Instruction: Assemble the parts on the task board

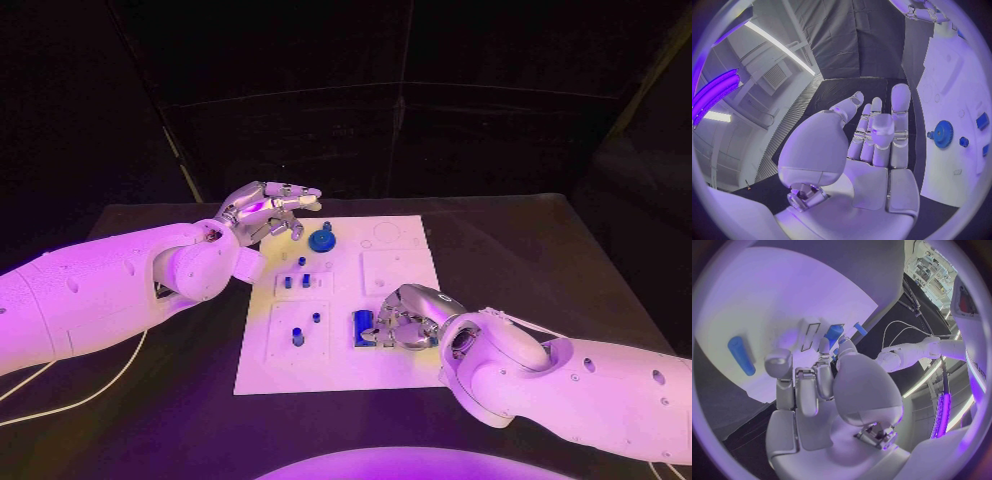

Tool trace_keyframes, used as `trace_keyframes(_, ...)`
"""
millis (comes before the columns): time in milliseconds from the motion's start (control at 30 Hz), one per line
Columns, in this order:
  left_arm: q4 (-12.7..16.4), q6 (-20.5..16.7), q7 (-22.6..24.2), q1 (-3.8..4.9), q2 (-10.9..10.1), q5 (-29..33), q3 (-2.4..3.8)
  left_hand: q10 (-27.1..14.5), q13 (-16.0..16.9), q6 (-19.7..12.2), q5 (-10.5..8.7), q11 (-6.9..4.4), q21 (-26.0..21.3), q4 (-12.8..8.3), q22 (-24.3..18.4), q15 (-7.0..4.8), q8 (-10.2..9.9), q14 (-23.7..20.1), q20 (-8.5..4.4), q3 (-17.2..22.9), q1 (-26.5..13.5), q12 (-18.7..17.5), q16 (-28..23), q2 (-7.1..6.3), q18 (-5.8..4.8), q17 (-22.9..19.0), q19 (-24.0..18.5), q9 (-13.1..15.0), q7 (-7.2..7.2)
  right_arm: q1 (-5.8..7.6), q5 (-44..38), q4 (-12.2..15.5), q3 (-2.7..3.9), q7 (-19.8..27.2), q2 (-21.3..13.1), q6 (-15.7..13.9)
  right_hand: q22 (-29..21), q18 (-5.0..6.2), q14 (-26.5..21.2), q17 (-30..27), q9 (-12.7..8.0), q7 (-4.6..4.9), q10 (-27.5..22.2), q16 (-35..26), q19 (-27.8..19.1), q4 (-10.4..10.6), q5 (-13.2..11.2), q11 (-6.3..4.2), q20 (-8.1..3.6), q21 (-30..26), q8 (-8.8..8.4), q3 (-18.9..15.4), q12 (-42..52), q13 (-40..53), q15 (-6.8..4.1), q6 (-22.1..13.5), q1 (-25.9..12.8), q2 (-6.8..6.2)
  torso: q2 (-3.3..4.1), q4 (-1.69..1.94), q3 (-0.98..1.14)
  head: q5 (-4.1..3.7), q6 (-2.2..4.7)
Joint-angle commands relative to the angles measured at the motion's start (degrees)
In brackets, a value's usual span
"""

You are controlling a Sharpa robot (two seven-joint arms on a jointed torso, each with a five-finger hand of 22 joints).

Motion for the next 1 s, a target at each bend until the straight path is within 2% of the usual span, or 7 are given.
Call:
trace_keyframes(33,0.1,0.7,0.2,0.07,-0.1,0.1,0.04,-0.6,0.1,-0.4,0.15,0.00,-0.2,0.0,-0.1,0.30,0.4,-0.3,0.33,-0.2,-0.1,0.3,0.2,0.27,0.85,-0.1,0.0,0.0,0.14,0.06,-0.6,0.2,0.02,-0.3,-0.1,1.9,0.1,-1.04,5.3,11.7,0.1,-0.36,0.1,0.2,0.2,-0.8,-2.1,-0.18,-0.44,0.2,0.36,0.1,-0.3,1.3,-0.33,0.0,1.4,0.14,0.01,-0.06,0.03,0.01,-0.08)
trace_keyframes(133,0.1,0.7,0.2,0.07,-0.2,0.1,0.04,-0.6,0.1,-0.4,0.15,0.00,-0.2,0.0,-0.1,0.30,0.4,-0.3,0.33,-0.2,-0.1,0.3,0.2,0.27,0.85,-0.1,0.0,0.0,0.14,0.06,-0.6,0.3,0.02,-0.2,-0.3,2.1,0.1,-1.06,5.3,11.7,0.2,-0.35,0.1,0.2,0.2,-1.5,-3.5,-0.19,-0.46,0.2,0.31,0.1,-0.3,1.4,-0.33,0.0,2.2,-0.38,0.02,-0.05,0.04,-0.01,-0.19)
trace_keyframes(467,0.1,0.7,0.2,0.07,-0.3,0.1,0.03,-0.7,0.1,-0.5,0.15,0.02,-0.3,0.1,-0.1,0.33,0.4,-0.3,0.35,-0.3,-0.1,0.4,0.2,0.29,0.85,-0.1,0.0,0.0,0.16,0.06,-1.2,0.6,0.02,0.2,-0.9,0.8,0.0,-1.04,5.2,11.6,0.3,-0.34,0.0,0.1,0.1,-2.7,-4.1,-0.17,-0.46,0.1,0.15,0.3,-0.5,1.3,-0.32,-0.1,3.5,-0.80,-0.02,-0.10,0.06,-0.07,-0.12)
trace_keyframes(567,0.1,0.7,0.2,0.07,-0.3,0.1,0.03,-0.7,0.1,-0.5,0.15,0.02,-0.3,0.1,-0.1,0.33,0.4,-0.3,0.35,-0.3,-0.1,0.4,0.2,0.29,0.85,-0.1,0.0,0.0,0.16,0.06,-1.2,0.5,0.02,0.3,-0.9,0.2,0.0,-1.05,5.2,11.6,0.3,-0.28,0.0,0.2,0.1,-2.7,-4.1,-0.14,-0.45,0.1,0.09,0.4,-0.5,1.3,-0.31,-0.1,3.5,-0.50,-0.04,-0.13,0.04,-0.13,-0.10)
trace_keyframes(767,0.1,0.7,0.2,0.07,-0.2,0.1,0.03,-0.7,0.1,-0.5,0.15,0.02,-0.3,0.1,-0.1,0.33,0.4,-0.3,0.35,-0.3,-0.1,0.4,0.2,0.29,0.85,-0.1,0.0,0.0,0.16,0.08,-0.4,0.4,0.02,0.3,-1.4,-0.1,0.0,-1.05,5.2,11.6,0.3,-0.16,0.0,0.1,0.1,-2.0,-3.8,-0.03,-0.40,0.1,-0.06,0.4,-0.5,1.4,-0.23,-0.2,2.6,0.31,0.00,0.11,0.02,-0.23,-0.01)
trace_keyframes(1000,0.2,0.6,0.1,0.07,-0.4,0.1,0.03,-0.7,0.1,-0.5,0.15,0.02,-0.3,0.1,-0.1,0.33,0.4,-0.3,0.35,-0.3,-0.1,0.4,0.2,0.29,0.85,-0.1,0.0,0.0,0.16,0.10,1.9,2.0,0.02,3.0,-4.3,-0.9,-0.8,-0.95,5.1,11.1,0.1,0.50,-0.4,-0.1,-0.4,-1.2,-2.8,0.50,-0.12,-0.4,-1.03,-1.0,-1.1,1.0,0.18,-1.3,0.9,-1.04,-0.03,-0.04,0.00,-0.13,0.04)
